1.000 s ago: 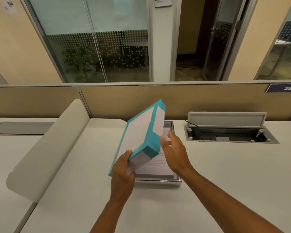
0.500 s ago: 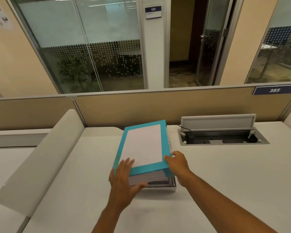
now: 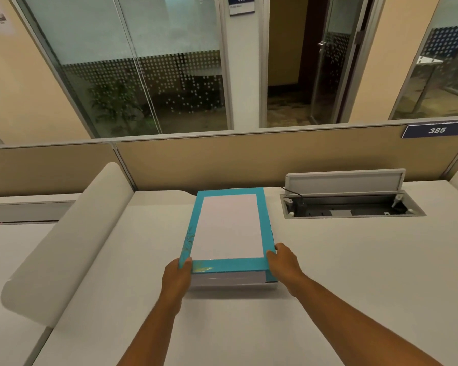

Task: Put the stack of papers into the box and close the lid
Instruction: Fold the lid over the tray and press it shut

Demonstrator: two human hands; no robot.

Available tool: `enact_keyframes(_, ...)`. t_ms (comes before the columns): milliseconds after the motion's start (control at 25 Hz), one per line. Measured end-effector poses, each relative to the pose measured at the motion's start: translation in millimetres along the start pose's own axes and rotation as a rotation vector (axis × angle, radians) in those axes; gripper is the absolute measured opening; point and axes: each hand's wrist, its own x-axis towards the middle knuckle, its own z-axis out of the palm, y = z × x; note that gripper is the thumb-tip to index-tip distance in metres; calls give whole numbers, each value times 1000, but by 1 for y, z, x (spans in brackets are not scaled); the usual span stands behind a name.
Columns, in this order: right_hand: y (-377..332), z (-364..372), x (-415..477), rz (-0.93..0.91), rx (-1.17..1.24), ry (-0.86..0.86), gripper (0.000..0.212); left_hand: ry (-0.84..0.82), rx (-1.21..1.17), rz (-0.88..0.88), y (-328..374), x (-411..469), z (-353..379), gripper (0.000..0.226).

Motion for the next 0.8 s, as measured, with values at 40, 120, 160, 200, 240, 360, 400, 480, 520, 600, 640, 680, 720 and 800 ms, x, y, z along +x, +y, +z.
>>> enact_keyframes(40, 2, 2, 0, -3, -18, -8, 19, 1, 12, 2, -1, 0, -1, 33)
enact_keyframes(120, 7, 4, -1, -13, -33, -16, 20, -6, 18, -7, 0, 0, -2, 32)
enact_keyframes(160, 9, 5, -1, -20, -32, -16, 19, -12, 14, -15, 0, 1, -3, 32)
enact_keyframes(200, 11, 5, -1, -29, -31, -14, 18, -18, 11, -23, 1, 1, -3, 32)
enact_keyframes(240, 12, 5, -1, -40, -35, -12, 18, -20, 9, -29, 1, 0, -3, 33)
enact_keyframes(360, 18, 5, -1, -71, -39, -9, 20, -16, 15, -32, -2, 2, -1, 35)
enact_keyframes(400, 19, 5, -1, -77, -35, -12, 24, -15, 20, -31, -3, 2, 0, 35)
enact_keyframes(480, 22, 5, -2, -80, -33, -24, 31, -14, 21, -31, -6, 3, 2, 36)
enact_keyframes(520, 23, 6, -2, -79, -33, -28, 33, -13, 18, -32, -8, 4, 3, 36)
enact_keyframes(600, 28, 9, 0, -74, -43, -28, 36, -14, 17, -41, -12, 6, 4, 37)
enact_keyframes(640, 30, 10, 2, -70, -52, -26, 36, -10, 23, -48, -14, 8, 5, 37)
enact_keyframes(680, 32, 11, 4, -64, -61, -27, 36, -5, 34, -57, -15, 9, 5, 37)
enact_keyframes(720, 32, 11, 6, -58, -72, -30, 37, -1, 53, -63, -13, 10, 6, 38)
enact_keyframes(800, 30, 12, 8, -57, -145, -5, 46, 9, 135, -45, -2, 13, 8, 45)
